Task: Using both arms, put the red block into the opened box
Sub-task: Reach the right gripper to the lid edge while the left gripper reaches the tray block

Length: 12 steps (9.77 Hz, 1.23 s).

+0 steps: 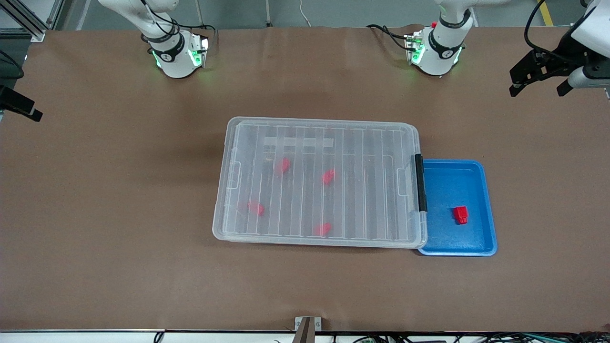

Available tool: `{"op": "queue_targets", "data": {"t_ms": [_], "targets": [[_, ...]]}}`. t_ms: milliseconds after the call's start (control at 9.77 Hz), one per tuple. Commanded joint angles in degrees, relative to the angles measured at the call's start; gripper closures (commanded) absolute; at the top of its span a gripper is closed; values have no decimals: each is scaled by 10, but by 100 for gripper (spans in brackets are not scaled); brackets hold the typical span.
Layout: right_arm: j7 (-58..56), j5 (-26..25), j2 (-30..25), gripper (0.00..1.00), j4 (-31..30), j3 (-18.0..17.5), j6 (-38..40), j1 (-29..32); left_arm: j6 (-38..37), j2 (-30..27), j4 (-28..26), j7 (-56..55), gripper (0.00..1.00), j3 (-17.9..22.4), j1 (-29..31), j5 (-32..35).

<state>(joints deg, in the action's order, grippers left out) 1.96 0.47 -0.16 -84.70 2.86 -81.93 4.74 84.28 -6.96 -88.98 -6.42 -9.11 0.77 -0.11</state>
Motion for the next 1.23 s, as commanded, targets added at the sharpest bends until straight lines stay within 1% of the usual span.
{"op": "queue_targets", "data": {"t_ms": [0,205,307,409,512,614,717,819,921,1024,1126], "targets": [[10,8,-2,0,1,-3,0,4,-23,-1,-9,22,0,3,7,-2],[11,8,-2,0,0,-3,2,4,-25,24,9,26,0,10,15,0],[12,8,-2,0,0,-6,2,1,-17,44,5,28,0,12,26,0],[12,8,-2,0,1,-11,-1,-17,13,82,4,31,0,11,54,2],[14,8,-1,0,1,-26,-3,-38,41,120,3,40,0,11,57,27],[24,8,1,0,-3,-62,-4,-50,85,162,-6,43,0,11,56,45],[63,9,26,0,-5,-96,-20,-53,142,198,-28,33,0,10,56,44],[103,9,71,0,-11,-135,-71,-59,209,238,-55,30,0,11,55,45],[170,9,106,0,-26,-162,-135,-69,274,271,-86,28,0,10,56,43],[222,7,141,0,-32,-178,-179,-89,362,305,-123,17,0,10,56,34],[244,-2,175,0,-34,-181,-204,-115,451,330,-153,5,0,10,55,32]]}}
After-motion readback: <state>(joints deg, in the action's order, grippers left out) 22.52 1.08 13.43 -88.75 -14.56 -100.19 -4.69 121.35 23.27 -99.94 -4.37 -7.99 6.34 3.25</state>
